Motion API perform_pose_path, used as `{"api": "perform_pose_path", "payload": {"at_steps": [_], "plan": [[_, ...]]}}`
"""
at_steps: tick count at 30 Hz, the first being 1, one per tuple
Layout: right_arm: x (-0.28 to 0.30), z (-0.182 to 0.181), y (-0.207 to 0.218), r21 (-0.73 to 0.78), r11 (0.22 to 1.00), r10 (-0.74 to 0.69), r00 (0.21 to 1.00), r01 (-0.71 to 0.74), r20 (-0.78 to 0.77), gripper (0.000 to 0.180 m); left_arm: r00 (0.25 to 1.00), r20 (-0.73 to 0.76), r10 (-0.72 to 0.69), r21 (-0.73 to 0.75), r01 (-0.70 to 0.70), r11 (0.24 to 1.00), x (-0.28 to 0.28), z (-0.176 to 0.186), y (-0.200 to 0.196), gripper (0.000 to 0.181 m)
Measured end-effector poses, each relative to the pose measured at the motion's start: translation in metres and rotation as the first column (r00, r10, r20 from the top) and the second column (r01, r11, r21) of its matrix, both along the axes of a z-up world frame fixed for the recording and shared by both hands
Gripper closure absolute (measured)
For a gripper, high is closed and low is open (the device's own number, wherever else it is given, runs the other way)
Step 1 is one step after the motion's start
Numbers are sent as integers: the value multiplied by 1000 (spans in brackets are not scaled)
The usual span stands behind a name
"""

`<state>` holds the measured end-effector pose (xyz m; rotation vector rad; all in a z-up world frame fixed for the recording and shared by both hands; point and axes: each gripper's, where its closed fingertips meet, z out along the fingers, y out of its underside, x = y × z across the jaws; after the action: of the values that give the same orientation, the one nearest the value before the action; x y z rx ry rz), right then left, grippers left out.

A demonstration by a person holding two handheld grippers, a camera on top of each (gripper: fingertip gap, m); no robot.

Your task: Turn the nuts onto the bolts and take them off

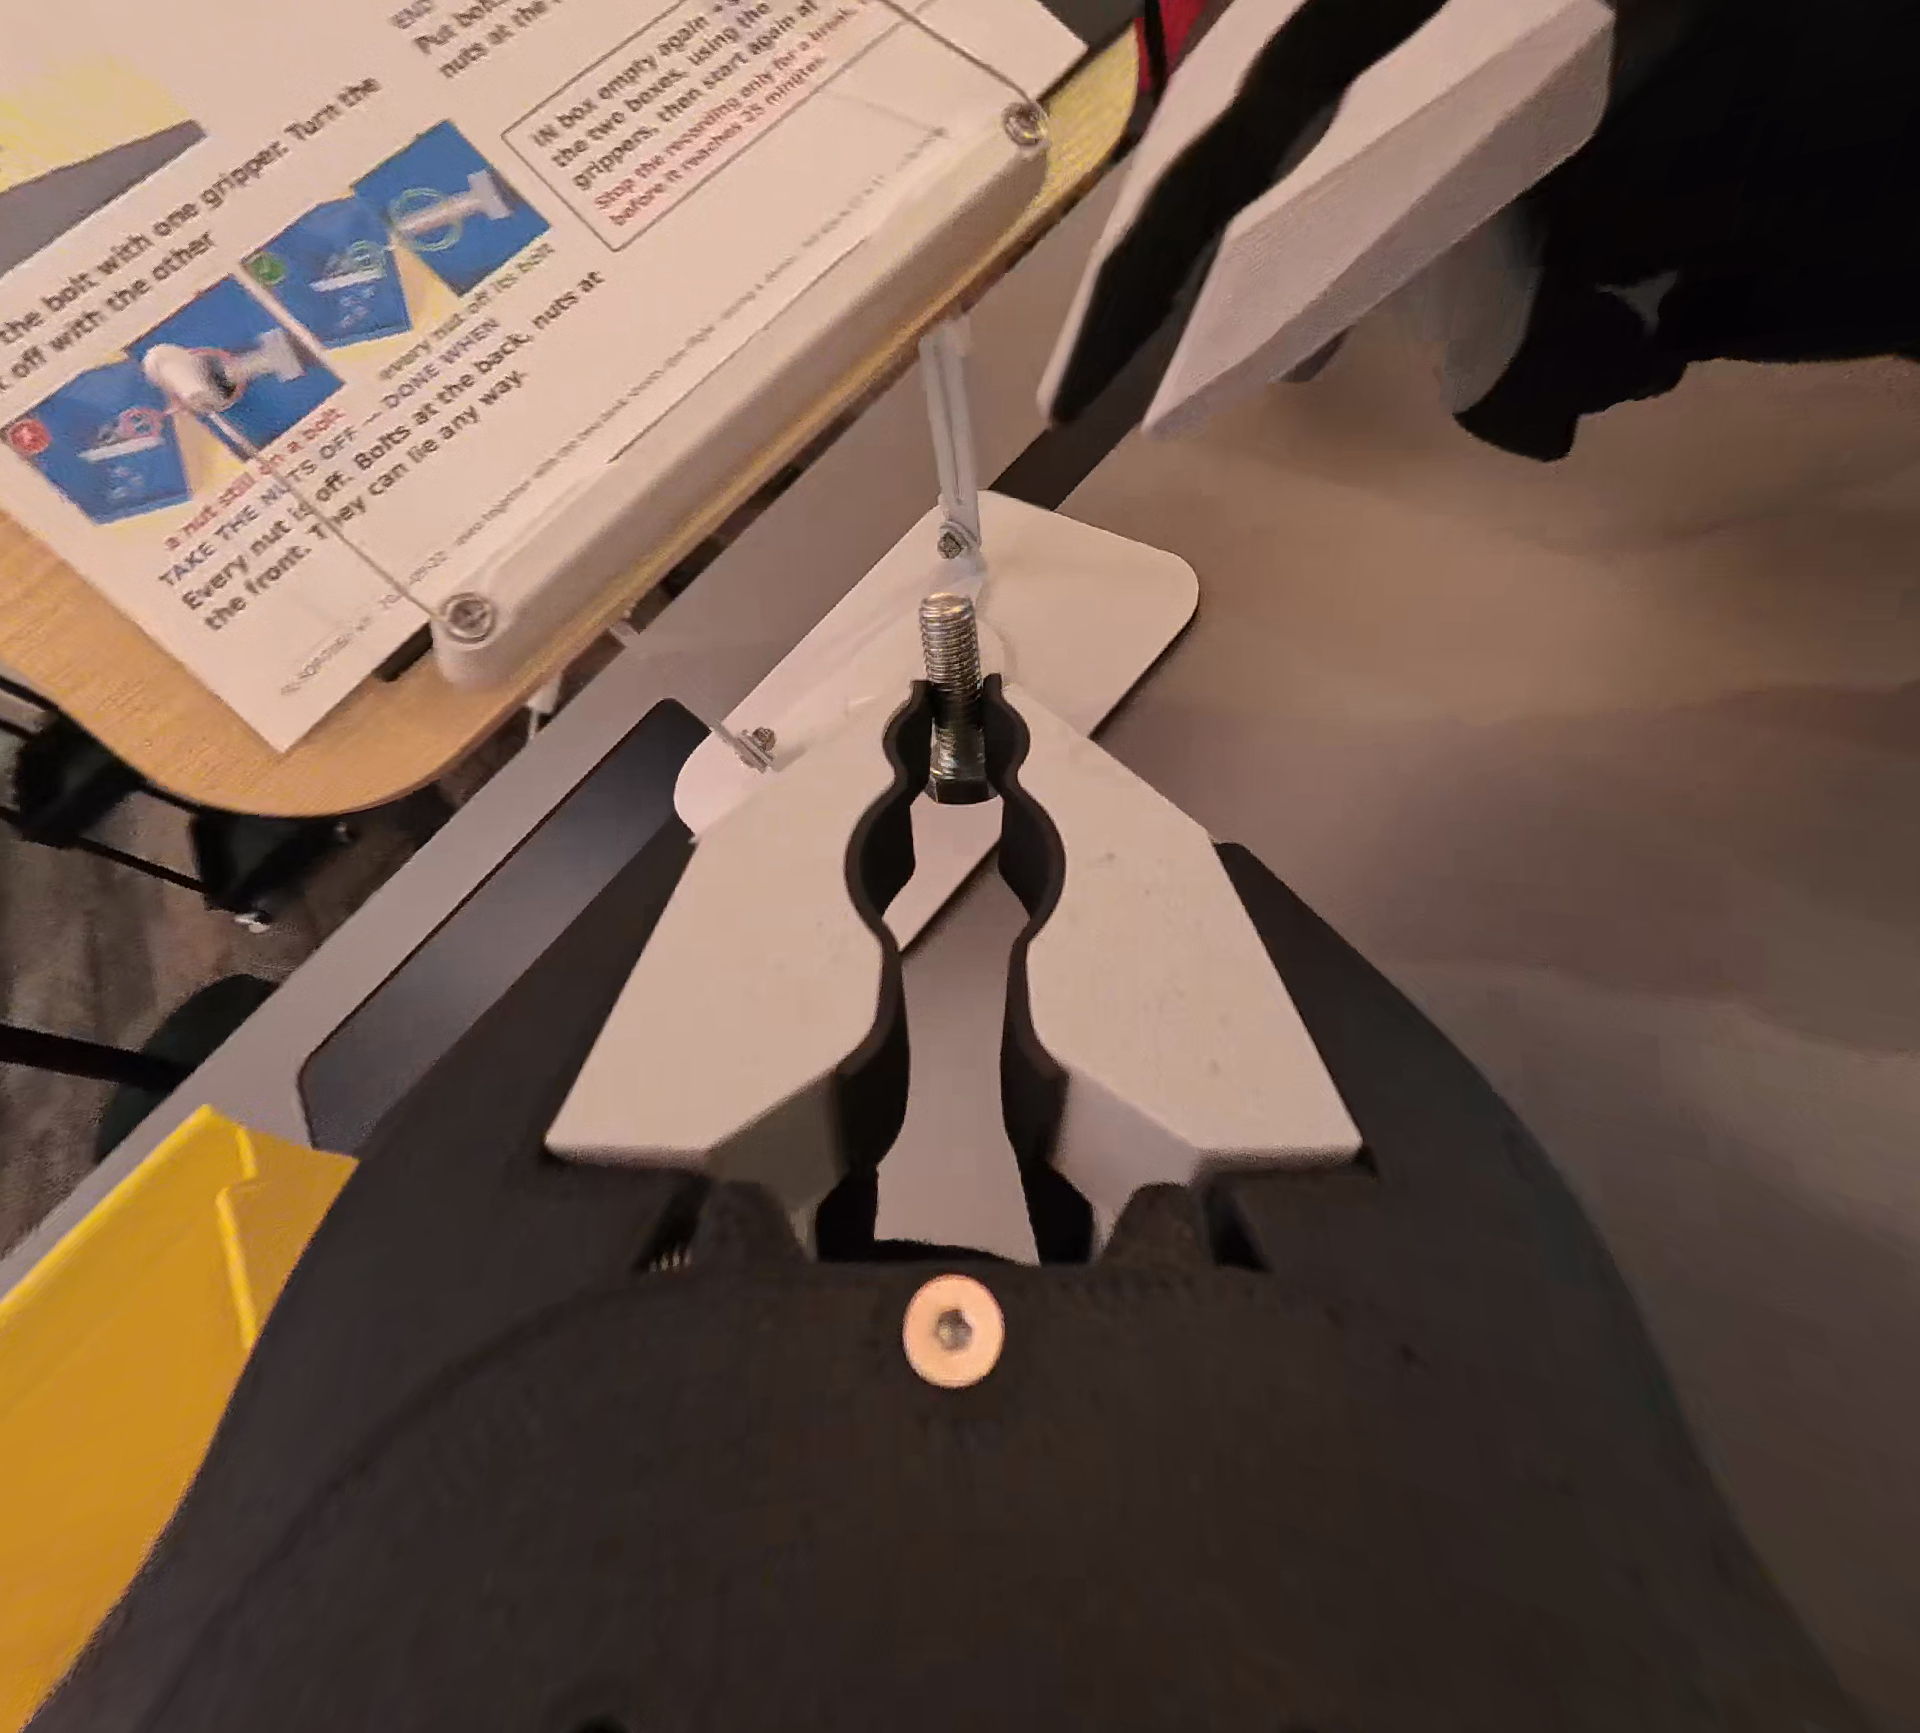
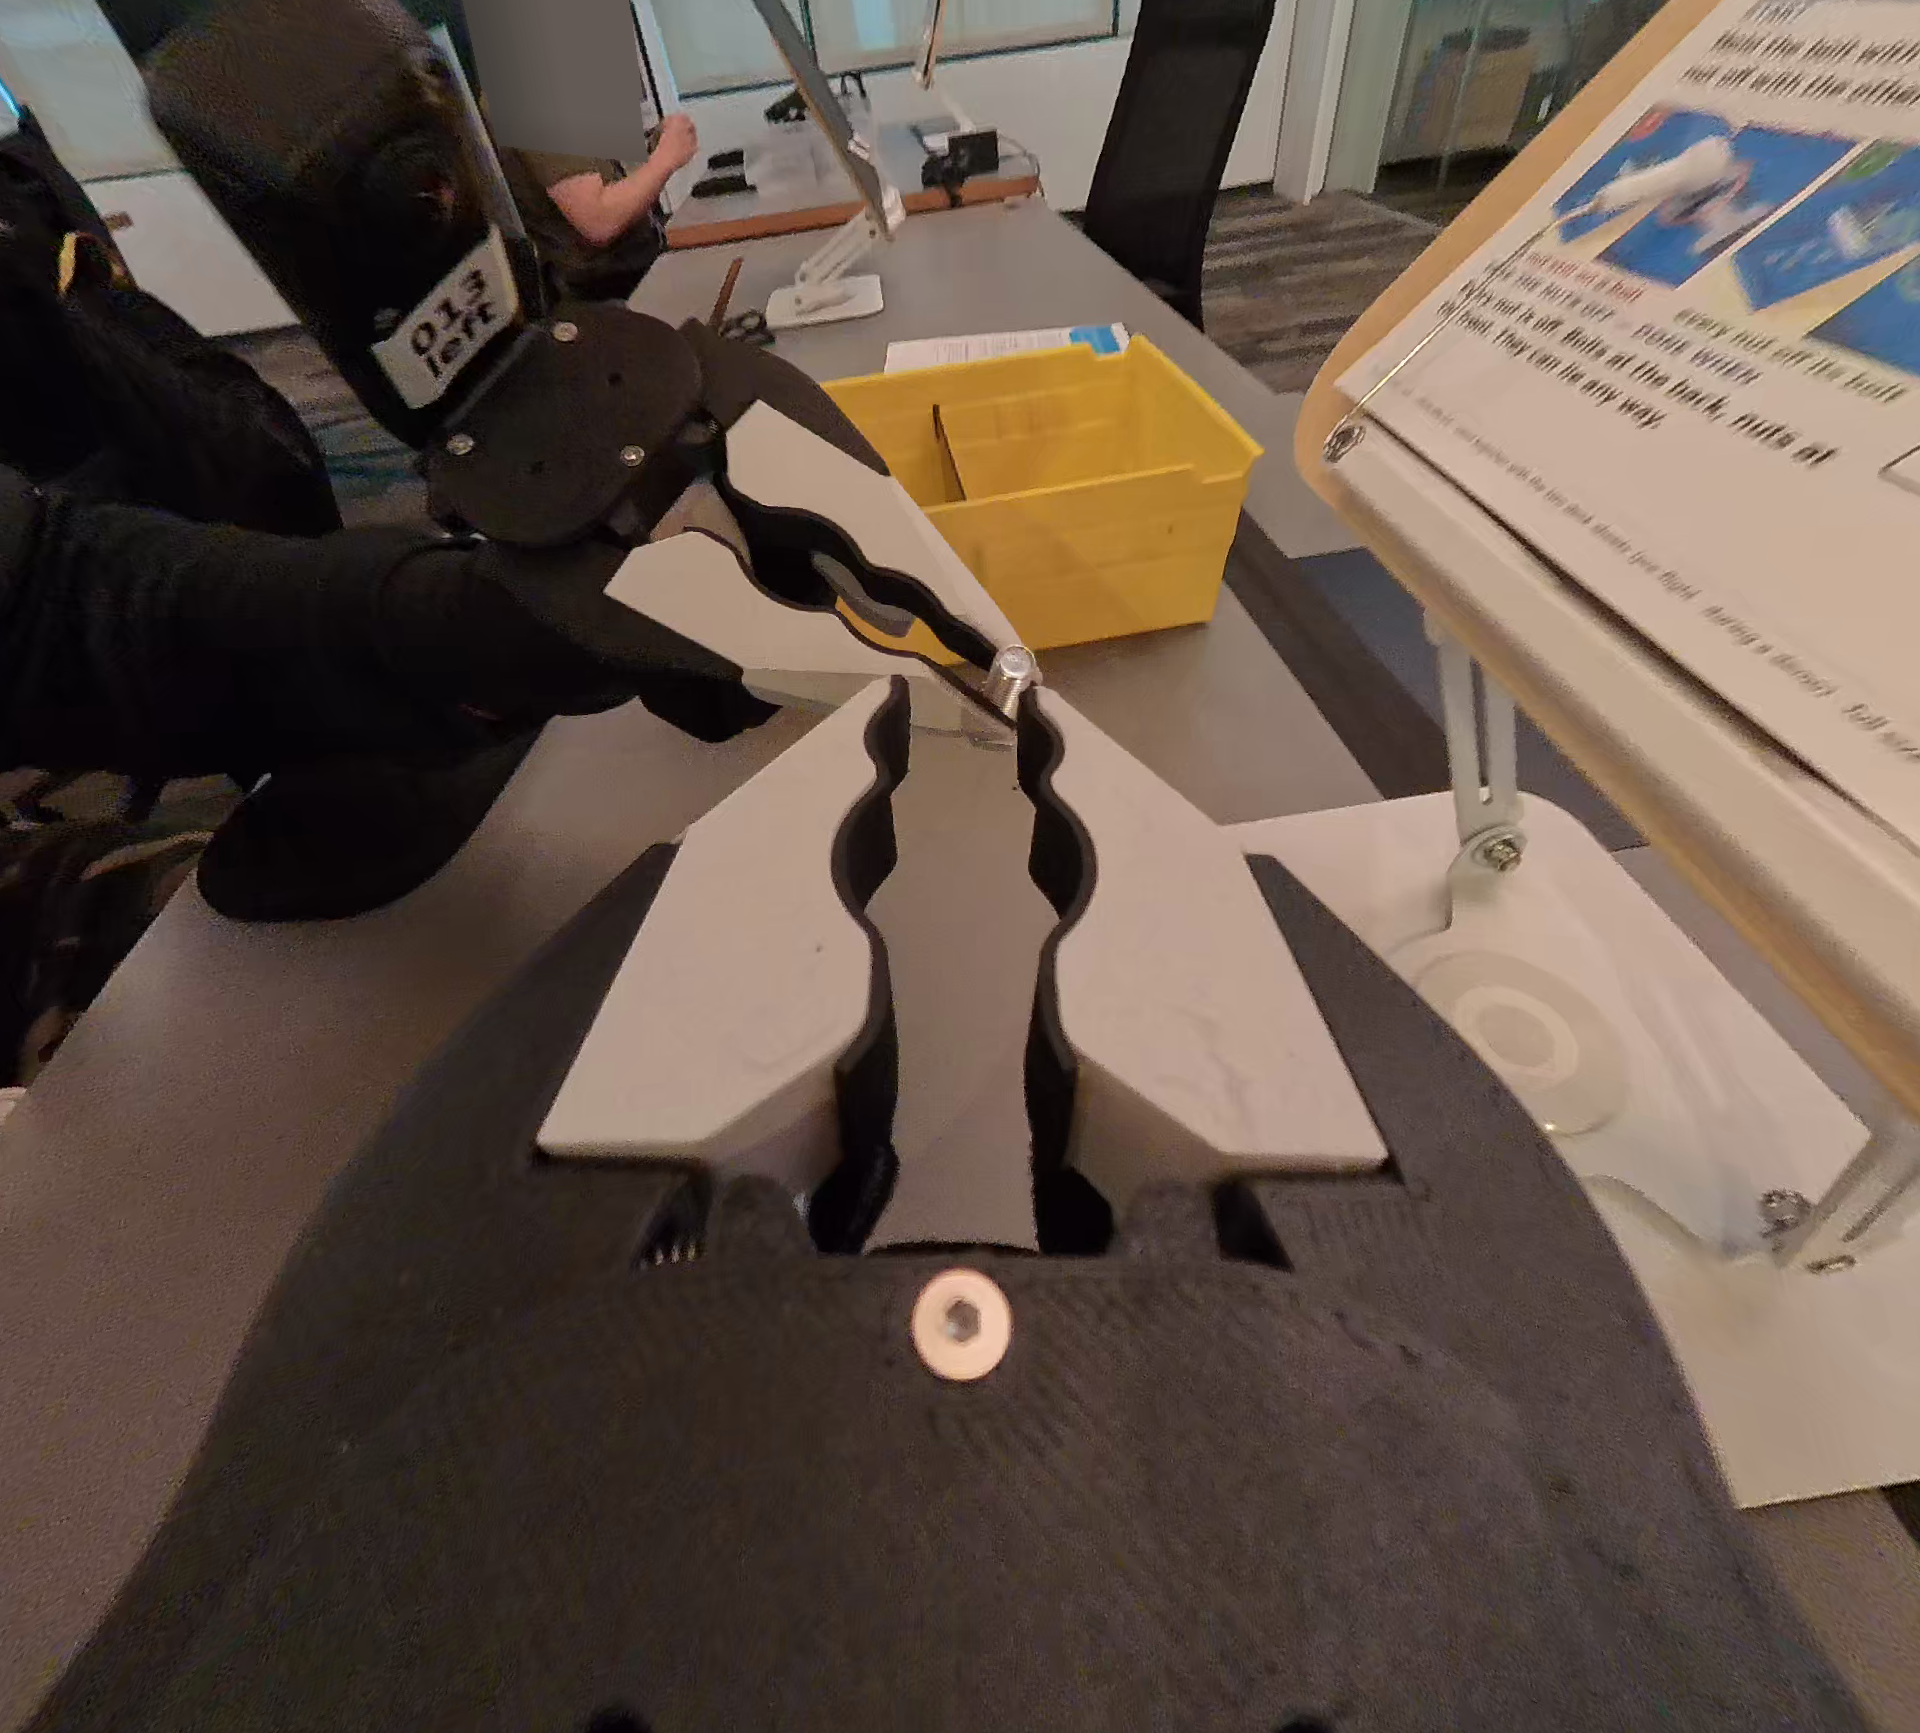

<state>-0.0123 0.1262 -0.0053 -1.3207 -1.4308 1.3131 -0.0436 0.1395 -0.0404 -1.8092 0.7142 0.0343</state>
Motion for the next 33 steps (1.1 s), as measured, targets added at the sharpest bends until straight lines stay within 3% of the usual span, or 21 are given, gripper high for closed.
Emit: {"api": "perform_pose_path", "payload": {"at_steps": [1, 13, 21, 27, 30, 33], "plan": [[-2, -5, -1, -1, 1000, 4, 1000, -4, 18, 161, 1000, -21, 7, 16, -7, 1000, 3, -3, 1, 173], [-18, -41, -1, -65, 998, -4, 989, 14, 148, 167, 989, -148, 17, 75, -6, 997, 18, -19, -5, 173], [-20, -49, -3, -92, 996, 4, 983, 12, 181, 172, 989, -147, 9, 61, 0, 998, 21, -29, -7, 172], [-17, -60, 4, -45, 998, -34, 970, 46, 239, 172, 993, -117, -23, 9, 24, 1000, 21, -34, -12, 168], [-14, -77, 6, 13, 999, -43, 949, 41, 313, 172, 994, -83, -68, -102, 60, 993, 19, -45, -26, 159], [-14, -101, -2, 80, 996, -8, 916, -26, 401, 172, 994, -77, -74, -115, 65, 991, 11, -51, -38, 161]]}}
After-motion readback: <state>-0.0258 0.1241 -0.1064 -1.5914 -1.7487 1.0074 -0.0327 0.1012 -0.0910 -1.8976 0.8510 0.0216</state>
